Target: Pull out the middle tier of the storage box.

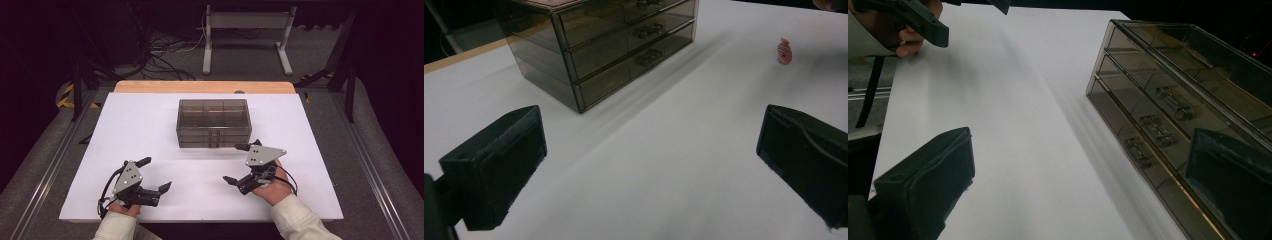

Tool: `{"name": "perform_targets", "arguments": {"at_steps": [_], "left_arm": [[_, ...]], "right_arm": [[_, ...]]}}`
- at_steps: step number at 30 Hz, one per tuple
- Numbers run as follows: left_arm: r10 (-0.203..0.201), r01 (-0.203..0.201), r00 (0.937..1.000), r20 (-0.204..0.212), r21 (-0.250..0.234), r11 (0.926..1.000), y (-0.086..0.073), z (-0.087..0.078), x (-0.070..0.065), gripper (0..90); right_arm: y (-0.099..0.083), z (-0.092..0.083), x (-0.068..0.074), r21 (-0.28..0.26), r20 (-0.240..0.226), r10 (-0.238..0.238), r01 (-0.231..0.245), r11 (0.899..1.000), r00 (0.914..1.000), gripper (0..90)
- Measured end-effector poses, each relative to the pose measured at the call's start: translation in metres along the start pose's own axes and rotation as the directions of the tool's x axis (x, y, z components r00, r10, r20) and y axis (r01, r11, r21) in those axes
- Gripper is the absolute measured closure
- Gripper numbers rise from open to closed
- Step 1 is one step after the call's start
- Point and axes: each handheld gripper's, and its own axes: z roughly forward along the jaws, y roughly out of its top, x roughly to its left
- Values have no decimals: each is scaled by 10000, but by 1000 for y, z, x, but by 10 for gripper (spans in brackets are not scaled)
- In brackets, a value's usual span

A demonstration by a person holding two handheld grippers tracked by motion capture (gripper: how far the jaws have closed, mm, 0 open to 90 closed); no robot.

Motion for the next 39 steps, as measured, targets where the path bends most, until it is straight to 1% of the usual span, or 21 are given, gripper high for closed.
{"name": "perform_targets", "arguments": {"at_steps": [3, 6, 11, 13, 16, 22, 26, 27, 29, 30, 32, 36, 37, 39], "left_arm": [[0, 0, 10000, 11, 0, 10000, 0, 0, 0, 6], [4, -4, 10000, 19, 8, 10000, 0, 0, 0, 6], [12, -12, 10000, 25, -5, 10000, 0, 0, 0, 6], [-16, 16, 10000, 47, 13, 10000, 0, 0, 0, 6], [21, -21, 10000, -29, -8, 10000, 0, 0, 0, 5], [-27, 26, 10000, -63, -42, 10000, 0, -1, 0, 5], [-9, 7, 9993, -384, -57, 10000, 0, -2, 0, 1], [-61, 58, 9992, -405, -94, 9999, 0, -2, 0, 1], [-76, 71, 9989, -457, -105, 9999, 0, -2, 1, 1], [-73, 68, 9989, -469, -88, 9999, 0, -2, 1, 1], [-33, 27, 9985, -545, -99, 9999, 0, -2, 1, 1], [189, -209, 9943, -1054, -172, 9996, -1, -3, 1, 1], [150, -173, 9939, -1090, -203, 9996, -1, -3, 0, 1], [7, -22, 9948, -1018, -138, 9999, -1, -3, 3, 1]], "right_arm": [[3, 4, 1, 93, -22, -74, 74, 9999, 10000, 9], [4, 6, 3, 135, 172, -128, 126, 9998, 9998, 29], [8, 9, 2, 191, 104, 103, -105, 9998, 9999, 36], [8, 11, 2, 228, 137, 129, -132, 9997, 9998, 35], [9, 13, 2, 222, 228, 144, -149, 9996, 9996, 37], [11, 16, 3, 469, 201, 34, -43, 9989, 9998, 87], [14, 16, 4, 675, 372, -312, 287, 9973, 9988, 113], [15, 16, 5, 757, 448, -461, 426, 9962, 9979, 119], [17, 15, 7, 1033, 635, -934, 865, 9909, 9936, 135], [18, 15, 8, 1101, 682, -1074, 996, 9889, 9919, 143], [20, 14, 10, 1270, 819, -1409, 1299, 9834, 9866, 162], [24, 13, 13, 1565, 1054, -2007, 1830, 9706, 9740, 196], [25, 13, 14, 1622, 1101, -2156, 1965, 9670, 9703, 210], [27, 13, 16, 1687, 1212, -2375, 2157, 9618, 9638, 228]]}}
